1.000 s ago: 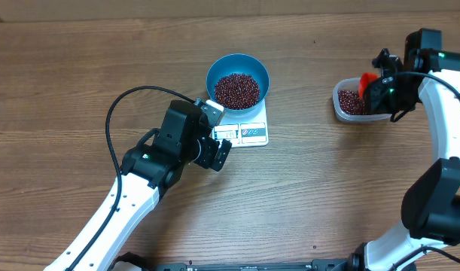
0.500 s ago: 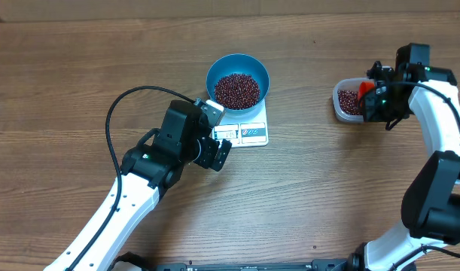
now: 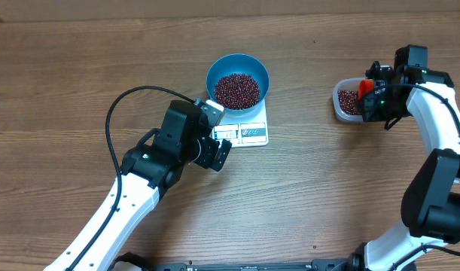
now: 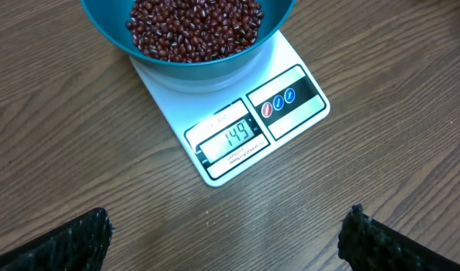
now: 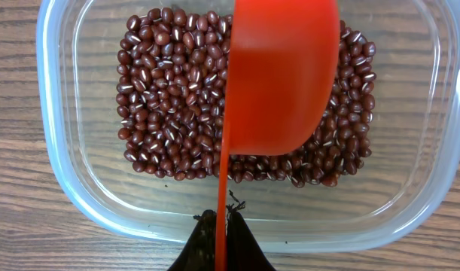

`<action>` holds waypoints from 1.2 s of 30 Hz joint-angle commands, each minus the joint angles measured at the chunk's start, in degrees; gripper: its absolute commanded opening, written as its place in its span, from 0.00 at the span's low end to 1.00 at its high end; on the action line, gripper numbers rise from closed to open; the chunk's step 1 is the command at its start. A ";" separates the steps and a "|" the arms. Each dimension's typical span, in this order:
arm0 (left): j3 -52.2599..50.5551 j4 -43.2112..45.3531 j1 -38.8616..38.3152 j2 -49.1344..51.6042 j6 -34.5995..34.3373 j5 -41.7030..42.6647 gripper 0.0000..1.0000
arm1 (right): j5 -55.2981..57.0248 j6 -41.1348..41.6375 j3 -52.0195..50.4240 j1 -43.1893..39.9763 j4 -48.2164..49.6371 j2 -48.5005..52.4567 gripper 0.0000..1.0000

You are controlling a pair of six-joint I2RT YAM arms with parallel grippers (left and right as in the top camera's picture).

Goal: Scoop item into bowl and weigh 150g on scale
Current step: 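Dip the red scoop into the beans in the tub and fill it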

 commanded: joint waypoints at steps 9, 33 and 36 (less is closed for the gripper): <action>-0.20 0.02 0.24 0.28 0.24 -0.35 0.99 | -2.10 -3.48 -0.35 -0.20 -1.62 0.50 0.04; -0.20 0.02 0.26 0.28 0.24 -0.35 0.99 | -2.05 -3.43 -0.35 1.33 -4.70 0.50 0.04; -0.20 0.02 0.26 0.28 0.24 -0.35 0.99 | -2.03 -3.39 -0.35 1.46 -5.11 0.50 0.04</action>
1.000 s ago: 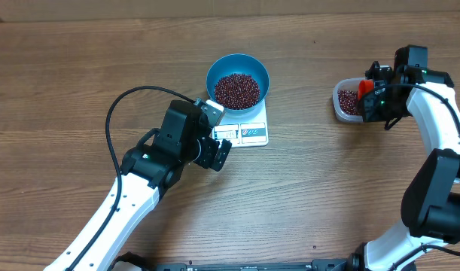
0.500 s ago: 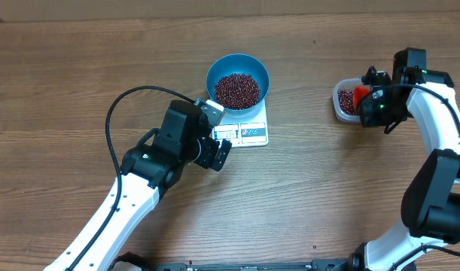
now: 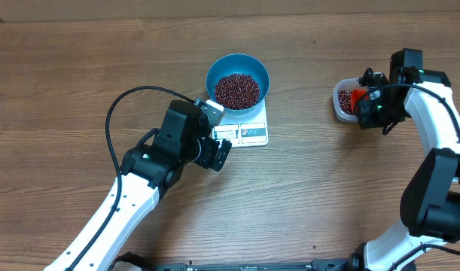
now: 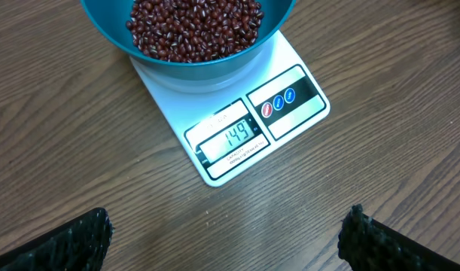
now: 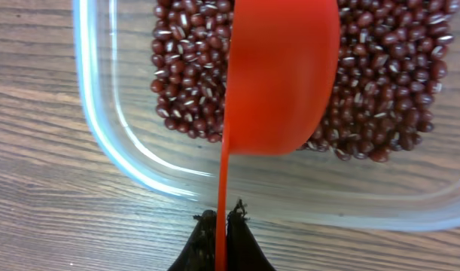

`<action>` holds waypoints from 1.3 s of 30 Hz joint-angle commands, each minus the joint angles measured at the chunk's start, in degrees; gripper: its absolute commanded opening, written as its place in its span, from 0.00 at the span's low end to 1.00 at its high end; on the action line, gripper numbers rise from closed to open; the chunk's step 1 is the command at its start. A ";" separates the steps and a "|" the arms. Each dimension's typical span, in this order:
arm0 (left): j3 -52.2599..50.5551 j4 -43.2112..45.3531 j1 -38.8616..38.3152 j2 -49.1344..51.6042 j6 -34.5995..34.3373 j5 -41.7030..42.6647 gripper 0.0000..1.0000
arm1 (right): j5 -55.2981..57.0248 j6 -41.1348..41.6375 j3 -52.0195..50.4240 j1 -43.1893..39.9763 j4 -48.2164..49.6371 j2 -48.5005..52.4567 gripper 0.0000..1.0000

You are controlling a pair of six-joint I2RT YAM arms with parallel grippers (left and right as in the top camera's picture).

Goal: Scoop item into bowl and weigh 150g on scale
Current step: 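Dip the red scoop into the beans in the tub and fill it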

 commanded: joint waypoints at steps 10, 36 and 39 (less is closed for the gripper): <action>-0.20 0.00 0.26 0.28 0.24 -0.35 1.00 | 1.90 1.36 -0.31 0.46 -0.98 0.61 0.04; -0.20 0.02 0.26 0.28 0.24 -0.35 1.00 | -3.17 0.20 1.18 1.64 -2.58 2.05 0.04; -0.20 0.00 0.26 0.28 0.24 -0.35 1.00 | -5.97 0.17 2.14 -0.07 -3.21 2.05 0.04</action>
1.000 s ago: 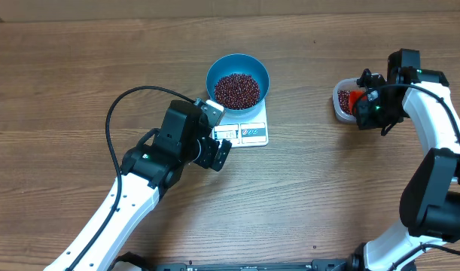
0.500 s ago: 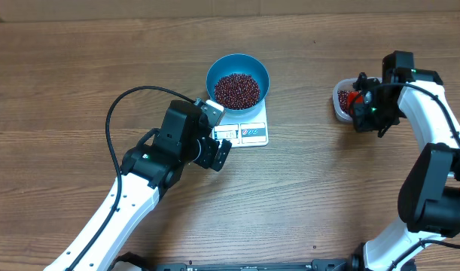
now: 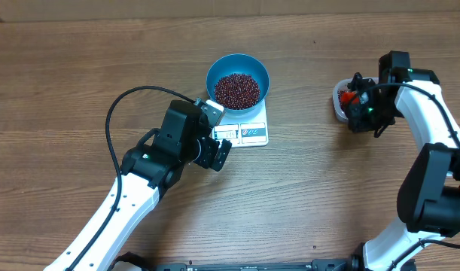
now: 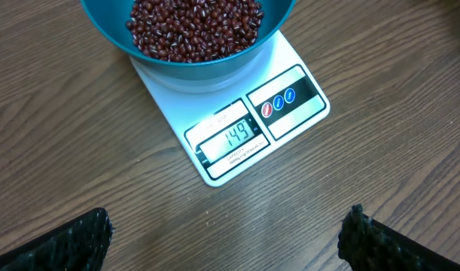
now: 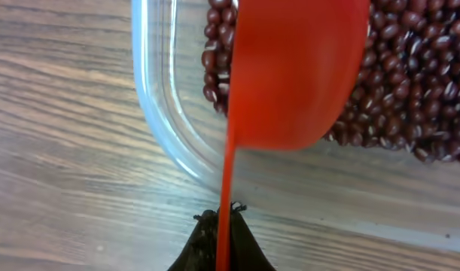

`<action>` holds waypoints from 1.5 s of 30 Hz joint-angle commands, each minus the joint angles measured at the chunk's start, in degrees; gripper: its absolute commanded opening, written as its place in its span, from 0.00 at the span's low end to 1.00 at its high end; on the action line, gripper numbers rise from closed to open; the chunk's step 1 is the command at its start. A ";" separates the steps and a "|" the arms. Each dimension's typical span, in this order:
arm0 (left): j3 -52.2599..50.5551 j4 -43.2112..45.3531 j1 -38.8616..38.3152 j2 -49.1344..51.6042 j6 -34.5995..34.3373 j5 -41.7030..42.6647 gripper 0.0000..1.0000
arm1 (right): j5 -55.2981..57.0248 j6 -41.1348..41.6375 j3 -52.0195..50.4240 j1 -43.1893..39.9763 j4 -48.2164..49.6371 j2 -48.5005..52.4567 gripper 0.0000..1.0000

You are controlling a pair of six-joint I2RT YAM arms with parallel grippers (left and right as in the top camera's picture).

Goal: Scoop item into bowl and weigh 150g on scale
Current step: 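Dip the red scoop into the beans in the tub and fill it, then lift the filled scoop and carry it over the blue bowl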

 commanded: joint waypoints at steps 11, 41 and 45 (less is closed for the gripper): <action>-0.20 0.02 0.26 0.28 0.24 -0.35 1.00 | -14.75 -0.07 2.78 -8.61 -1.66 0.33 0.04; -0.20 0.00 0.24 0.28 0.24 -0.35 0.99 | -27.39 -0.04 13.70 -11.28 -14.36 0.26 0.04; -0.20 0.02 0.24 0.28 0.24 -0.35 1.00 | -28.15 -0.04 13.73 -11.28 -14.51 0.26 0.04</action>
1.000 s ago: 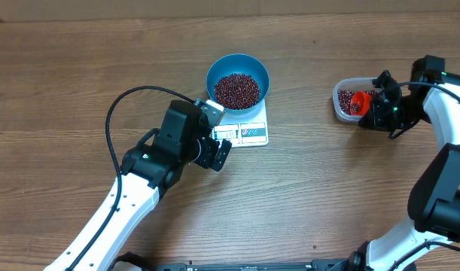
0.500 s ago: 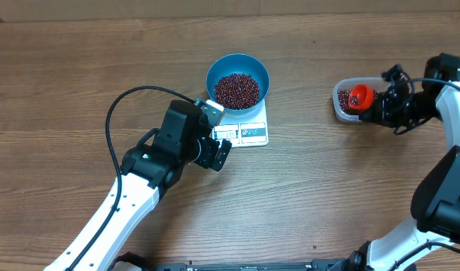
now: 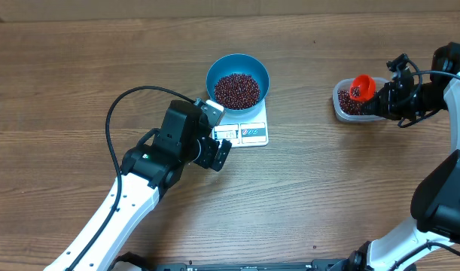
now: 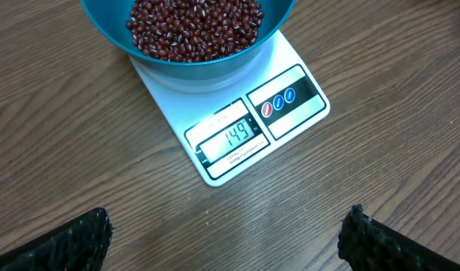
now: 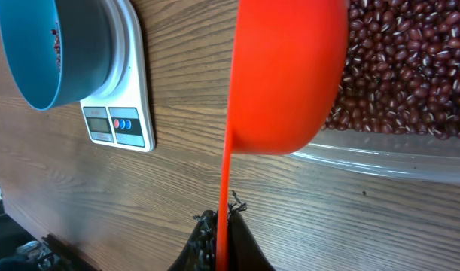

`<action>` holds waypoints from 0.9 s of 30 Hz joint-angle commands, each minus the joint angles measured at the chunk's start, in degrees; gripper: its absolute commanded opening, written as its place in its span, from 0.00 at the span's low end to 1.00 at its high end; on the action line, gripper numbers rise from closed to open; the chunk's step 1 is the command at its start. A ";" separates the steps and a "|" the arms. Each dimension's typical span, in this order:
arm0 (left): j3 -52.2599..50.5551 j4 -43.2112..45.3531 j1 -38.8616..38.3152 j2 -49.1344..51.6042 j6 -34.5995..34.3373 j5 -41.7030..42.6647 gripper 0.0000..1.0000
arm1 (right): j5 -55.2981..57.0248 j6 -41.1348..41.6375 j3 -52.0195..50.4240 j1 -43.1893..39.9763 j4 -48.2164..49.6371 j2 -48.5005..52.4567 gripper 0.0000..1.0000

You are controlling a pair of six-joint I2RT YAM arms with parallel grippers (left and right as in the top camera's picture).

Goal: Scoop item into bowl and weigh 150g on scale
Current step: 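Lift the filled scoop and carry it over the blue bowl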

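A blue bowl (image 3: 238, 84) full of red beans sits on the white scale (image 3: 242, 132). In the left wrist view the scale's display (image 4: 238, 136) reads 149. My left gripper (image 4: 226, 241) hovers open over the table just in front of the scale. My right gripper (image 3: 385, 96) is shut on the thin handle of the orange scoop (image 3: 360, 88). The scoop is held over the clear bean container (image 3: 352, 104) with a few beans in its cup. From the right wrist, the scoop (image 5: 286, 75) covers part of the container (image 5: 399, 83).
The black cable (image 3: 132, 98) of the left arm loops over the table left of the scale. The bowl (image 5: 53, 53) and scale (image 5: 117, 120) show far off in the right wrist view. Bare wood lies between scale and container.
My right gripper has moved from the container's left end to its right side and turned. The scoop is now held up over the container with a few beans in it. The display still reads 149.
The scoop first hung edge-on over the beans in the container. It then stood nearer the container's left wall, then at its left rim. Now it is held over the container with a few beans. The left gripper and the 149 reading stayed unchanged.
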 commanded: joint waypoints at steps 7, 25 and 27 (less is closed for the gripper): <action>-0.20 0.07 0.24 0.28 0.24 -0.35 0.99 | -3.32 -0.11 3.23 0.70 -1.46 0.22 0.04; -0.20 0.07 0.24 0.28 0.24 -0.35 0.99 | -3.06 2.97 8.79 16.65 0.26 0.13 0.04; -0.20 0.04 0.24 0.28 0.24 -0.35 1.00 | -3.04 2.99 9.07 18.73 1.29 0.13 0.04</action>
